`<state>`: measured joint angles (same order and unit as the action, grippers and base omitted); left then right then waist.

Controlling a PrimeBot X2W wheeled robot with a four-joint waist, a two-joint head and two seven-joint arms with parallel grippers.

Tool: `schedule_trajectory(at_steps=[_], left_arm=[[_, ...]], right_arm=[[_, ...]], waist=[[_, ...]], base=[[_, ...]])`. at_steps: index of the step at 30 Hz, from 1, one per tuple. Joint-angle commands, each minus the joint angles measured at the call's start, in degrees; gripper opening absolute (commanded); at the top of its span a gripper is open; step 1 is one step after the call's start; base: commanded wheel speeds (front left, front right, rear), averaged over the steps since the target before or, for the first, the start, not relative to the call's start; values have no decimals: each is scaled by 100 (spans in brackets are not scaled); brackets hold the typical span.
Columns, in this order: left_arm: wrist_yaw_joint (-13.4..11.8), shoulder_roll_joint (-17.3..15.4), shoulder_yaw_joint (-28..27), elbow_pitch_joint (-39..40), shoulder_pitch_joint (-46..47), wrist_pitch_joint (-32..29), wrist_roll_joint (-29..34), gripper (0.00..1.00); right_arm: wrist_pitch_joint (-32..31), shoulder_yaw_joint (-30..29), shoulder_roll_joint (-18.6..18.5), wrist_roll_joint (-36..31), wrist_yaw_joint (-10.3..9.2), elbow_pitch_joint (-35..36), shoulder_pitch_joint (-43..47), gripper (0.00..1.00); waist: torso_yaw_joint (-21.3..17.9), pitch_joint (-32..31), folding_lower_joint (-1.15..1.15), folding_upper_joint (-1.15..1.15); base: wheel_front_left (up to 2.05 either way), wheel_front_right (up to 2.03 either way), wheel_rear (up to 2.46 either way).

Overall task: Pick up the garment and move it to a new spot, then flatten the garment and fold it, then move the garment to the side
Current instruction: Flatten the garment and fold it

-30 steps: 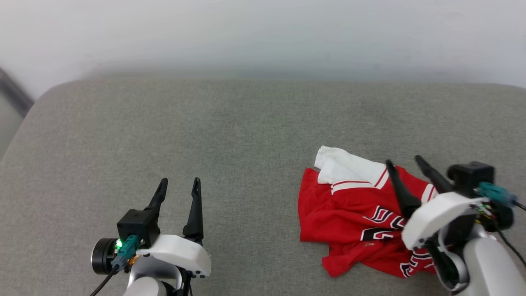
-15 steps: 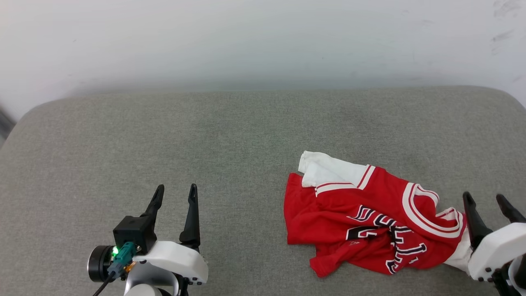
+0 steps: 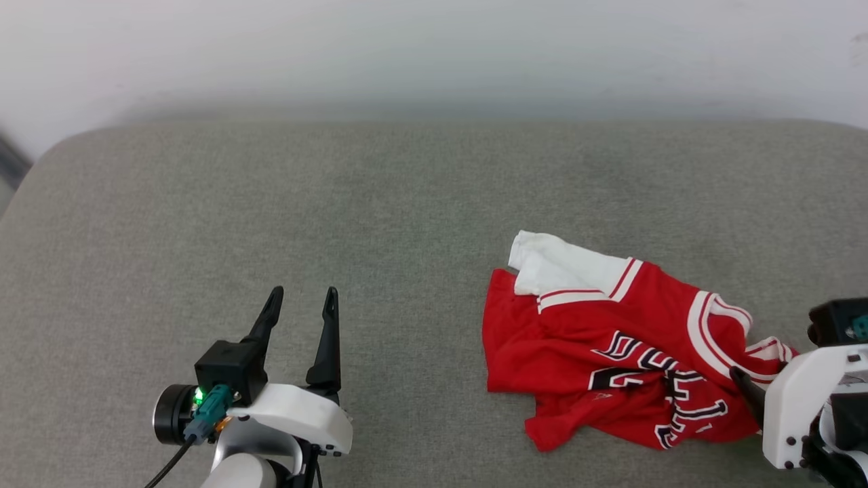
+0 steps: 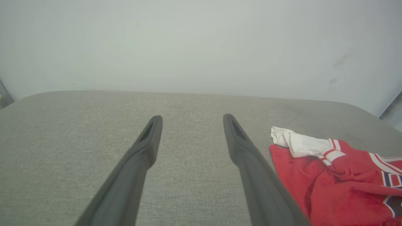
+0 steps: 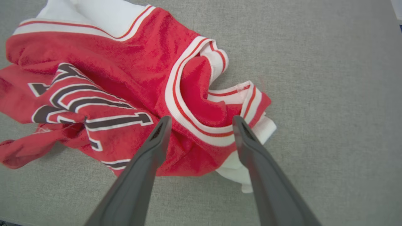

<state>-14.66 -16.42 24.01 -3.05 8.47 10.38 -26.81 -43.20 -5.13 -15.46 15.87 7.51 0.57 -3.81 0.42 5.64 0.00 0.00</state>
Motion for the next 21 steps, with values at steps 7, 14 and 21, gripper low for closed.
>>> schedule_trajectory(at_steps=[7,14,21], left_arm=[[28,24,-6,-81,172,96,1,100],[37,61,-2,-179,268,151,-19,100],[43,56,33,-207,332,173,-28,100]], right_arm=[[-347,508,-250,217,-4,-509,-423,82],[-203,679,-291,240,-4,-567,-760,0],[350,1329,18,328,-3,-405,-1286,0]], waist=[[238,363,0,0],[246,371,0,0],[227,350,0,0]], base=[[0,0,0],[0,0,0],[0,0,0]])
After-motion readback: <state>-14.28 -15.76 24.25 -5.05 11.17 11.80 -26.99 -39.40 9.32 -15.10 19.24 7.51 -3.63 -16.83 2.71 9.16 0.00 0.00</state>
